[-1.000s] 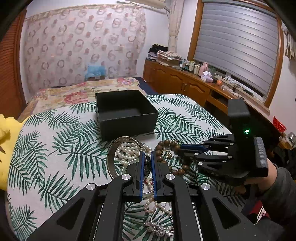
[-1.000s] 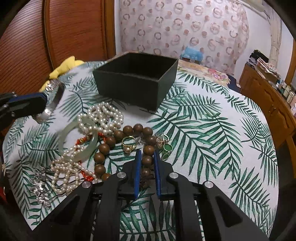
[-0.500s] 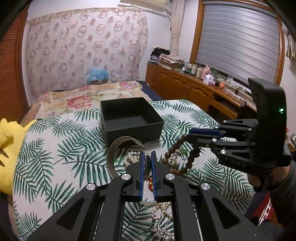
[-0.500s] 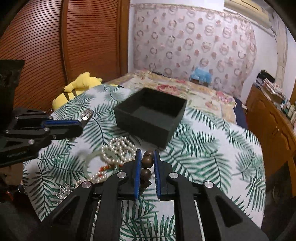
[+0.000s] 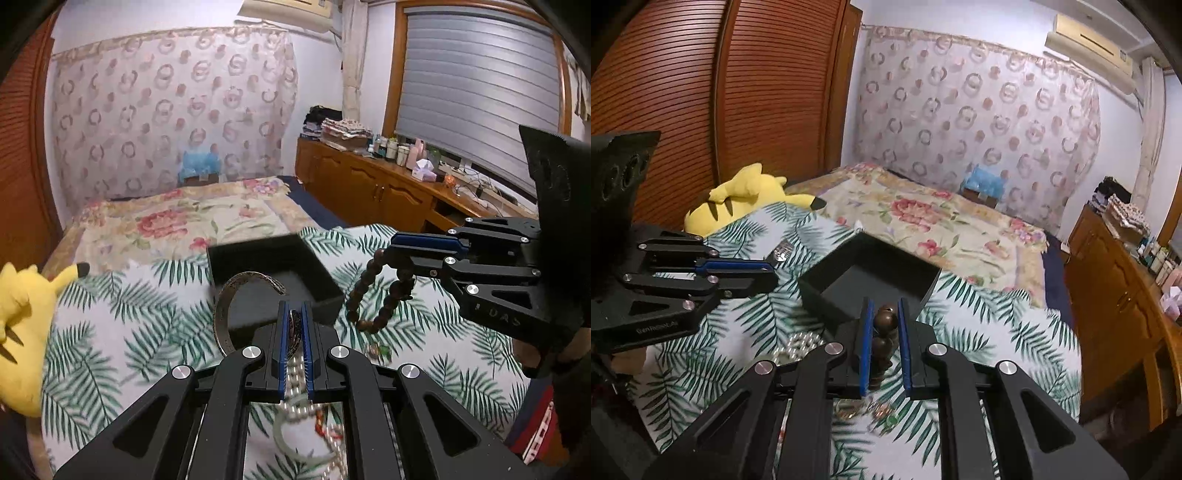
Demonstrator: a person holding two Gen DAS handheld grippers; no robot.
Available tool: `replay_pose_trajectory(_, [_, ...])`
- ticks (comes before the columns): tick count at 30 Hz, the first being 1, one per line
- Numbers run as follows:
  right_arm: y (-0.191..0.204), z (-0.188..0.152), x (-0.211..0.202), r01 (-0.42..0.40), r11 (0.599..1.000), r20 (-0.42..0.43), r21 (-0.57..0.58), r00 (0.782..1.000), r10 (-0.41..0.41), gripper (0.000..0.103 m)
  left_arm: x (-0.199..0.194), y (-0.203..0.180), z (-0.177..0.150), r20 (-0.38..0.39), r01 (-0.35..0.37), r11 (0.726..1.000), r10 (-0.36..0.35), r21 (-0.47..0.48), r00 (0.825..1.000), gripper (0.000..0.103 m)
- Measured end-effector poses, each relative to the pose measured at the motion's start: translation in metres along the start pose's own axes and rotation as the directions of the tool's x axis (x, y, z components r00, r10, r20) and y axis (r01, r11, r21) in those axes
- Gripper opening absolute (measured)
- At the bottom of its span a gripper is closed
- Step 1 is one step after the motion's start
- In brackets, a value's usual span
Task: Organize jewelry
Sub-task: 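Carry the bead bracelet into the black box and open the right tool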
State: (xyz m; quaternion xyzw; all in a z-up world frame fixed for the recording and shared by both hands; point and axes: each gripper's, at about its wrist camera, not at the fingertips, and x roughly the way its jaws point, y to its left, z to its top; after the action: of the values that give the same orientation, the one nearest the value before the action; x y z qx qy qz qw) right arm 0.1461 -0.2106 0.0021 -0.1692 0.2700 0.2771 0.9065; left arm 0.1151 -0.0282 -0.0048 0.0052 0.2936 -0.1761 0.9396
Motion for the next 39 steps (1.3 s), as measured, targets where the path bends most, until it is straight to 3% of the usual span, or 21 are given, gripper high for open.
replay_pose_trajectory(7, [-0.014, 0.022, 0.007, 0.042, 0.999, 0.009, 0.002, 0.999, -0.042, 0.015, 0.026, 0.007, 0.025, -0.011, -0.007, 1.0, 0.007, -0.01, 1.0, 0.006])
replay_pose_trajectory(16, [-0.027, 0.034, 0.02, 0.056, 0.998, 0.017, 0.012, 0.998, -0.056, 0.015, 0.059, 0.015, 0.033, -0.047, -0.022, 0.999, 0.02, -0.038, 0.999, 0.007])
replay_pose_trajectory(18, [-0.028, 0.035, 0.021, 0.054, 0.998, 0.018, 0.014, 0.998, -0.054, 0.015, 0.062, 0.017, 0.034, -0.043, -0.041, 0.999, 0.039, -0.035, 0.998, 0.012])
replay_pose_trajectory(28, [-0.022, 0.046, 0.036, 0.03, 0.999, 0.041, 0.02, 0.999, -0.031, 0.015, 0.042, 0.028, 0.028, -0.02, -0.078, 0.995, 0.077, -0.059, 0.997, 0.016])
replay_pose_trajectory(39, [-0.015, 0.048, 0.074, -0.023, 0.998, 0.0, 0.053, 1.0, 0.023, 0.015, 0.011, 0.039, -0.006, -0.028, -0.1, 0.992, 0.098, -0.075, 0.995, 0.02])
